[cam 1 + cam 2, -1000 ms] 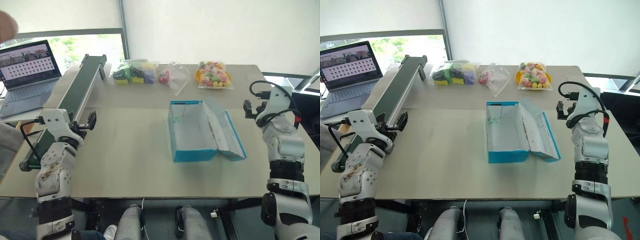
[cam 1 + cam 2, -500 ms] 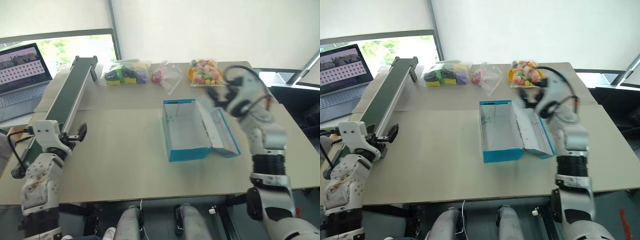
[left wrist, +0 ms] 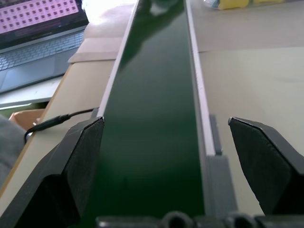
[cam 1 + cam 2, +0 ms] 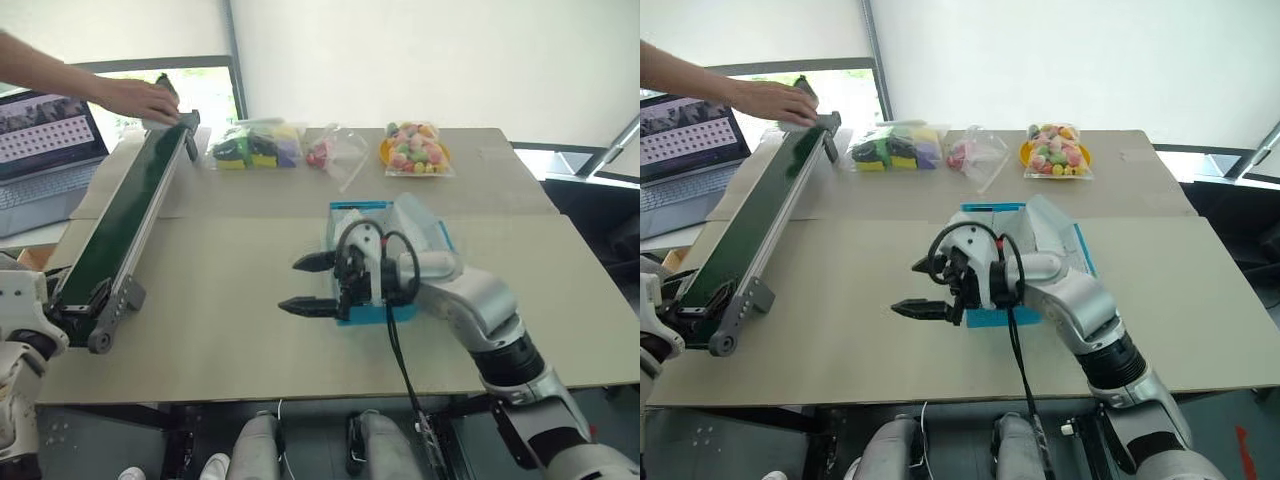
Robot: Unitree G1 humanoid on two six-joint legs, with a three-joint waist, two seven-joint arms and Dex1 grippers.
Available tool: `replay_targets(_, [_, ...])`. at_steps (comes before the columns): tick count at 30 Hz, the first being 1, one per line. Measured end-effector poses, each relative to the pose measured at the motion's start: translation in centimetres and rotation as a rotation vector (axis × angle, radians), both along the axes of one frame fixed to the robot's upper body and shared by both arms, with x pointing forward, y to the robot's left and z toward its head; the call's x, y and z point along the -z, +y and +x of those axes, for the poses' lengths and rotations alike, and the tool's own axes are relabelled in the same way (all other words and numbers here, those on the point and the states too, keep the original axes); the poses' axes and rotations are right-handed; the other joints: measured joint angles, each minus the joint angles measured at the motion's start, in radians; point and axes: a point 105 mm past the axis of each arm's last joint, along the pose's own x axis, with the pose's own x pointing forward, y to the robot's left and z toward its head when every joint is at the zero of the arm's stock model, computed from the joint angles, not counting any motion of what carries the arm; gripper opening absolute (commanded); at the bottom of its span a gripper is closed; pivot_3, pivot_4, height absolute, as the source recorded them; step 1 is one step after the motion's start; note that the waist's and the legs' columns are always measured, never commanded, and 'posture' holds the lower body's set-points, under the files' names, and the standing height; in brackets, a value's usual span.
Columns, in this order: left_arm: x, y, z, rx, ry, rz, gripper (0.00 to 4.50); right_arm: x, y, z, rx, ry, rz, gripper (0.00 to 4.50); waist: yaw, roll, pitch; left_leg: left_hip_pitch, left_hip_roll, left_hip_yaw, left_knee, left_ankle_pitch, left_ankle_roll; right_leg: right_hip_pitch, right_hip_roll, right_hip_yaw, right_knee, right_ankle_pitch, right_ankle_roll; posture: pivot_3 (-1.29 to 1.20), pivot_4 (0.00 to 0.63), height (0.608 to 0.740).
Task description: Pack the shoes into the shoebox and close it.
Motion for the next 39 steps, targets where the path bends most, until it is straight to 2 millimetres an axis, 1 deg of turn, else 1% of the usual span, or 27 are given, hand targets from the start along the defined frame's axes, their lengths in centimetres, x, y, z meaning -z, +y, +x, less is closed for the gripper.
replay_targets(2, [-0.3, -0.4, 0.2, 0.012, -0.004, -0.004, 4.50, 0.2, -0.3, 0.3, 0.034, 0.003, -0.006, 4.48, 0.010, 0.000, 0.000, 0.000, 0.000, 0.001, 0.001, 0.000, 0.000, 0.000, -0.001, 0.000, -0.002, 0.000, 0.000, 0.00, 0.150, 0.681])
replay_targets(3, [-0.7, -0.9, 0.6, 0.025, -0.013, -0.006, 4.50, 0.1, -0.7, 0.6, 0.060, 0.000, -0.010, 4.48, 0.016, 0.000, 0.000, 0.000, 0.000, 0.001, 0.001, 0.000, 0.000, 0.001, -0.002, -0.001, -0.003, 0.000, 0.000, 0.00, 0.150, 0.681])
replay_targets(7, [-2.6, -2.6, 2.7, 0.102, -0.050, 0.005, 4.50, -1.8, -2.6, 1.7, 0.170, -0.048, 0.004, 4.48, 0.030, -0.001, 0.000, 0.000, 0.000, 0.001, 0.001, 0.000, 0.000, 0.002, -0.002, -0.003, -0.004, 0.000, 0.000, 0.00, 0.150, 0.681])
replay_targets(9, [-3.6, -3.2, 3.6, 0.138, -0.069, 0.020, 4.50, -2.5, -3.2, 1.9, 0.208, -0.073, 0.006, 4.48, 0.030, -0.001, 0.000, 0.000, 0.000, 0.002, 0.000, 0.000, 0.000, 0.002, -0.002, -0.003, -0.004, 0.000, 0.000, 0.00, 0.150, 0.681])
replay_targets(11, [-3.8, -3.5, 4.2, 0.157, -0.073, 0.022, 4.50, -2.8, -3.5, 1.8, 0.231, -0.079, 0.013, 4.48, 0.028, -0.001, 0.000, 0.000, 0.000, 0.002, 0.000, 0.000, -0.001, 0.005, -0.002, -0.003, -0.003, 0.000, 0.000, 0.00, 0.150, 0.681])
replay_targets(14, [-2.7, -2.9, 4.8, 0.128, -0.045, 0.011, 4.50, -2.4, -3.9, 1.2, 0.252, -0.058, 0.015, 4.48, 0.019, -0.001, -0.001, 0.000, 0.000, 0.003, -0.001, -0.002, -0.002, 0.005, 0.000, -0.003, -0.003, 0.001, 0.002, 0.00, 0.150, 0.681])
replay_targets(16, [-2.1, -2.9, 5.1, 0.115, -0.044, 0.004, 4.50, -2.2, -4.6, 1.3, 0.268, -0.041, 0.008, 4.48, 0.016, -0.002, 0.000, 0.000, 0.000, 0.005, -0.001, -0.001, -0.002, 0.005, 0.000, -0.003, -0.002, 0.002, 0.003, 0.00, 0.150, 0.681])
replay_targets(19, [-2.0, -3.2, 5.4, 0.113, -0.052, 0.006, 4.50, -2.7, -5.4, 1.5, 0.291, -0.050, 0.015, 4.48, 0.015, -0.002, 0.000, 0.000, 0.000, 0.007, 0.000, -0.002, -0.003, 0.006, 0.000, -0.003, -0.002, 0.002, 0.003, 0.00, 0.150, 0.681])
replay_targets(21, [-2.0, -3.1, 5.5, 0.104, -0.062, 0.012, 4.50, -2.7, -5.8, 1.7, 0.303, -0.057, 0.004, 4.48, 0.014, -0.002, 0.000, 0.001, 0.000, 0.007, 0.000, -0.002, -0.003, 0.006, 0.000, -0.003, -0.002, 0.000, 0.000, 0.00, 0.150, 0.681])
replay_targets(22, [-1.9, -3.0, 5.5, 0.100, -0.063, 0.009, 4.50, -2.7, -5.9, 1.7, 0.306, -0.058, -0.001, 4.48, 0.014, -0.002, 0.000, 0.001, 0.000, 0.007, 0.000, -0.002, -0.003, 0.006, 0.000, -0.003, -0.002, -0.001, -0.002, 0.00, 0.150, 0.681])
replay_targets(26, [-0.9, -3.1, 5.5, 0.086, -0.056, -0.023, 4.50, -2.9, -6.4, 1.6, 0.308, -0.053, -0.003, 4.48, 0.015, -0.002, 0.000, 0.001, 0.000, 0.006, 0.001, -0.002, -0.003, 0.007, 0.000, -0.003, -0.002, -0.001, -0.002, 0.00, 0.150, 0.681])
replay_targets(31, [0.4, -1.9, 5.2, 0.042, -0.031, -0.025, 4.50, -3.3, -6.3, 1.3, 0.300, -0.056, 0.009, 4.48, 0.015, -0.002, 0.000, 0.001, 0.000, 0.003, 0.001, -0.002, -0.003, 0.007, 0.000, -0.003, -0.002, -0.001, -0.002, 0.00, 0.150, 0.681])
replay_targets(36, [0.5, -1.5, 5.1, 0.014, -0.038, -0.020, 4.50, -3.9, -6.2, 0.7, 0.281, -0.051, 0.025, 4.48, 0.016, -0.002, 0.000, 0.001, 0.000, 0.001, 0.001, -0.002, -0.003, 0.008, -0.001, -0.003, -0.002, -0.001, -0.002, 0.00, 0.150, 0.681])
replay_targets(39, [0.4, -1.5, 5.2, 0.011, -0.050, -0.021, 4.50, -3.8, -6.8, 0.9, 0.308, -0.065, -0.007, 4.48, 0.018, -0.002, 0.000, 0.001, 0.000, 0.001, 0.001, -0.002, -0.003, 0.008, -0.001, -0.003, -0.003, -0.001, -0.002, 0.00, 0.150, 0.681])
